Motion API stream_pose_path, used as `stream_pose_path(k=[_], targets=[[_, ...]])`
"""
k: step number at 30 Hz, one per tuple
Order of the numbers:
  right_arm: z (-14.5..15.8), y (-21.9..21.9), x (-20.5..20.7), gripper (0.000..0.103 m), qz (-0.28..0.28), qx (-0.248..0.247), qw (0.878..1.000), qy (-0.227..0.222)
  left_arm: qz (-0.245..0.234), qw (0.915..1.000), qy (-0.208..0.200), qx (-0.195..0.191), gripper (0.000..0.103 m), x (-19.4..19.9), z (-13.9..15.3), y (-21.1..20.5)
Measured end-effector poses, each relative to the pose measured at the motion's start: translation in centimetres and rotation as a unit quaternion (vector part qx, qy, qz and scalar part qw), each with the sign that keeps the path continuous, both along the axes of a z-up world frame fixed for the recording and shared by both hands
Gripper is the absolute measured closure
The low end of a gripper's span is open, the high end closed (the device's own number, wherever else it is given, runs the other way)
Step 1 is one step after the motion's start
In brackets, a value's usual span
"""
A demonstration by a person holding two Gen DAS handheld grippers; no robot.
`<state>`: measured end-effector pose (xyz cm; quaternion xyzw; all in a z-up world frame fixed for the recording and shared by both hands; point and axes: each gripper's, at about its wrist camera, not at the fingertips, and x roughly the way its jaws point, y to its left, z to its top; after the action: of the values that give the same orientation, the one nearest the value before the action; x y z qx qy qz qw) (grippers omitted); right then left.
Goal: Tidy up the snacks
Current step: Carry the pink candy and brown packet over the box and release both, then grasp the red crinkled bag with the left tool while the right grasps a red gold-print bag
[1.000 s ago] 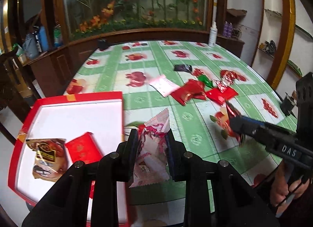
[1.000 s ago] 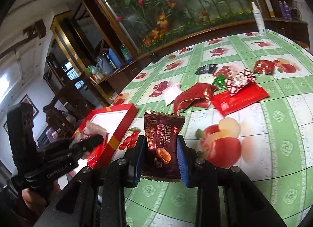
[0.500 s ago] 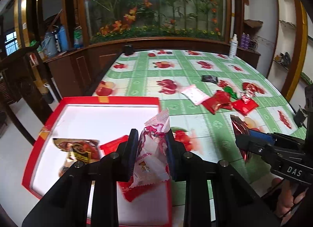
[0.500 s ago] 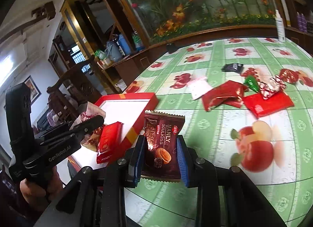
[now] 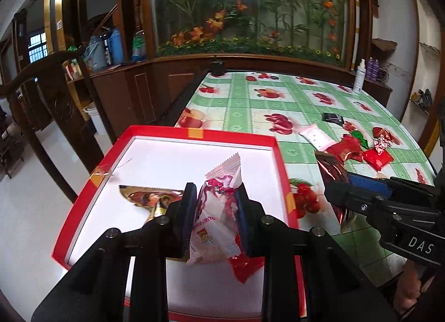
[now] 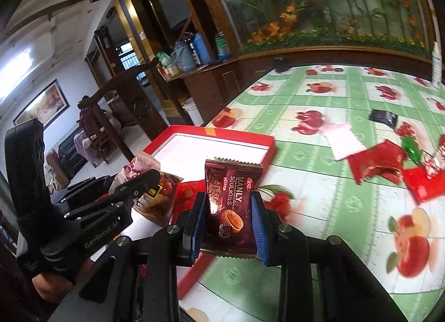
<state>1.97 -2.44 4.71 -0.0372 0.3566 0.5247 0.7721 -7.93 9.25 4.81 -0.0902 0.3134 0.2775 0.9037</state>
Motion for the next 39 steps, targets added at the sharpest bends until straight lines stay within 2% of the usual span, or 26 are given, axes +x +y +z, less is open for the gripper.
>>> stream_pose_path(k=[13,14,16,17,18,20,22,23,27,31,35,39], targets=[[0.0,4.0,-1.1,0.07,0.03,-0.016,0.999,-0.005,0.035,0.9993,0.008,-0.008,0.078,-1.0,-1.0,2.3],[0.0,4.4,-1.1,0.069,0.032,-0.016,0.999,-0.004,0.043,0.999,0.011,-0.007,0.074,-1.0,-1.1,2.6],[0.0,5.3,-0.9,0.068,0.033,-0.014,0.999,0.005,0.064,0.9978,0.015,-0.003,0.054,-1.2,-1.1,3.2],[0.0,5.5,-0.7,0.068,0.034,-0.011,0.999,0.012,0.077,0.9969,0.017,0.001,0.037,-1.3,-1.1,3.5],[0.0,5.6,-0.5,0.067,0.033,-0.006,0.999,0.017,0.093,0.9955,0.017,0.008,0.029,-1.6,-1.0,3.7],[0.1,5.5,-0.2,0.063,0.029,0.001,0.999,0.021,0.106,0.9942,0.011,0.014,0.029,-2.0,-0.9,4.0],[0.1,4.6,0.4,0.052,0.02,0.011,1.0,0.02,0.112,0.9935,0.014,0.015,0.029,-2.1,-0.9,4.3],[0.0,3.9,1.0,0.048,0.007,0.012,1.0,0.02,0.112,0.9935,0.017,0.012,0.029,-1.9,-1.0,4.3],[-0.8,0.8,3.9,0.047,-0.044,0.016,0.998,0.031,0.095,0.995,0.031,0.007,0.029,-0.7,-1.5,3.4],[-2.1,-3.9,7.8,0.047,-0.115,0.007,0.993,0.036,0.071,0.9962,0.045,0.021,0.029,0.8,-1.5,1.7],[-3.0,-10.4,12.2,0.047,-0.203,0.02,0.978,0.051,0.045,0.9967,0.057,0.035,0.029,2.8,-1.1,-0.4],[-3.3,-16.6,17.0,0.044,-0.285,0.04,0.955,0.072,0.01,0.9966,0.068,0.046,0.029,5.6,-0.6,-3.0]])
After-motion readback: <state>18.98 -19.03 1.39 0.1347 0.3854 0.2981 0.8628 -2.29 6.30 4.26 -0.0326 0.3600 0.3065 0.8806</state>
